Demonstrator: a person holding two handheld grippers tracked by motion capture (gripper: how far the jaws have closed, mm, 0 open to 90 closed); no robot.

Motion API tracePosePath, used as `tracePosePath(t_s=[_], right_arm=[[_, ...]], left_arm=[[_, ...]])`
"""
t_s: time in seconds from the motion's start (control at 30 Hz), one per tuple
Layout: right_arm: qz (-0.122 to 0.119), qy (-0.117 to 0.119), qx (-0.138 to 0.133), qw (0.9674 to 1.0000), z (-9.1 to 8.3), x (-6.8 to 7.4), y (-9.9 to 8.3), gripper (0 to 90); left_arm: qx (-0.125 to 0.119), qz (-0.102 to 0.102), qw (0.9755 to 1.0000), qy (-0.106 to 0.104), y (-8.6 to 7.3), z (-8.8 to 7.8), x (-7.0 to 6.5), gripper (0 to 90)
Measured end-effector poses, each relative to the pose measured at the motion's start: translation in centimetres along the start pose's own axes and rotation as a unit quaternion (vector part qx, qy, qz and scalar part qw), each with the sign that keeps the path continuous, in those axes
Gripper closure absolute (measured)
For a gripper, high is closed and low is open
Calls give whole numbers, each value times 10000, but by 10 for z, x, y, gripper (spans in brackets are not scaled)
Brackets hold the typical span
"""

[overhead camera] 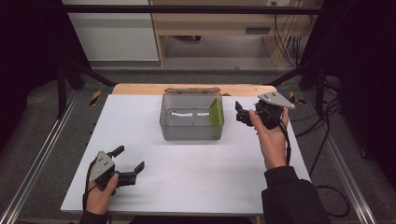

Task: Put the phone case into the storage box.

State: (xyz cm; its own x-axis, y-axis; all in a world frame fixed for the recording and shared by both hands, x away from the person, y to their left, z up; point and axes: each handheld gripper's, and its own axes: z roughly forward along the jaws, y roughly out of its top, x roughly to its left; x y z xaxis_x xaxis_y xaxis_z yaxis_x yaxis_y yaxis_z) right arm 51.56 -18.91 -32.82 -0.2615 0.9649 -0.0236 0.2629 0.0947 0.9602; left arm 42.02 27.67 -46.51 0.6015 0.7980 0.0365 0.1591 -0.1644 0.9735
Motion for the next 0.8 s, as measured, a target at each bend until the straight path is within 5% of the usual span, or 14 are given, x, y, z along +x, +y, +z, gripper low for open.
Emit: tracePosePath(t_s=[0.53, 0.8], right_arm=[[70, -71, -501, 9987, -24, -29, -15, 38], [105, -36, -533, 9985, -36, -46, -29, 42]], left_arm=[[-43, -57, 9999, 84, 0, -4, 4, 17], [-218, -270, 9993, 165, 1, -13, 13, 20]])
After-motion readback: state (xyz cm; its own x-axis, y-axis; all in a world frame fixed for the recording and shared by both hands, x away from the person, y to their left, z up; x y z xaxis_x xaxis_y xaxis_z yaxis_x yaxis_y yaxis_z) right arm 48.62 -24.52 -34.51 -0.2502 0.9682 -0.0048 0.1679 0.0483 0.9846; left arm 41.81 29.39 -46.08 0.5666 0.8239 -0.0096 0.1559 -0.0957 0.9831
